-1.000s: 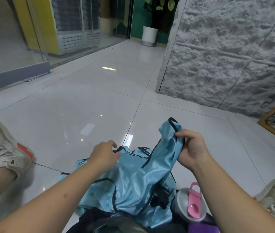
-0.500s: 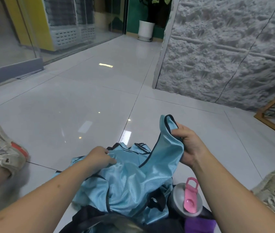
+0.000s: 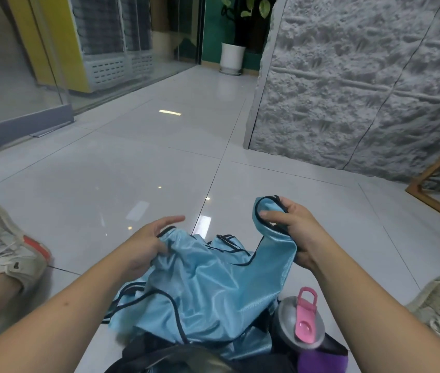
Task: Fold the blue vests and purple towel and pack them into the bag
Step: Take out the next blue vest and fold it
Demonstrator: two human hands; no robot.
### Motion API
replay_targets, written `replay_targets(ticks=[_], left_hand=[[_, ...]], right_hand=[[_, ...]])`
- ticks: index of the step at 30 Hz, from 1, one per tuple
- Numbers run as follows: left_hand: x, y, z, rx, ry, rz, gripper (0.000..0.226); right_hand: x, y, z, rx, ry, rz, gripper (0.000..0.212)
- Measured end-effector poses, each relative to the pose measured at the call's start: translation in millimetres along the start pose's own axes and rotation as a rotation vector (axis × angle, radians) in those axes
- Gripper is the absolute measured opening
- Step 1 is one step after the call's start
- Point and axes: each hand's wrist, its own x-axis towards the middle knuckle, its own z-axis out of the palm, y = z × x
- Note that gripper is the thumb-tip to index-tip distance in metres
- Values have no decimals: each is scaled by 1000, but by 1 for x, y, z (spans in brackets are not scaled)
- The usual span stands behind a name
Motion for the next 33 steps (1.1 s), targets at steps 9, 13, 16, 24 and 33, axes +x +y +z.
replay_targets(ticks=[9, 13, 16, 24, 33], left_hand=[[-23, 2, -5, 246, -180, -439, 48], [-10, -12, 5, 617, -112, -316, 44], [-7, -16, 3, 536, -121, -271, 37], [-7, 6, -5, 237, -239, -175, 71], [-11, 14, 3, 185, -3, -250, 40]], right_hand=[[10, 7, 4, -203, 171, 38, 19], [13, 11, 5, -322, 239, 37, 18], [14, 14, 3, -337, 324, -11, 5], [19, 0, 9, -149, 399, -133, 41], [16, -11, 18, -96, 206, -138, 24]])
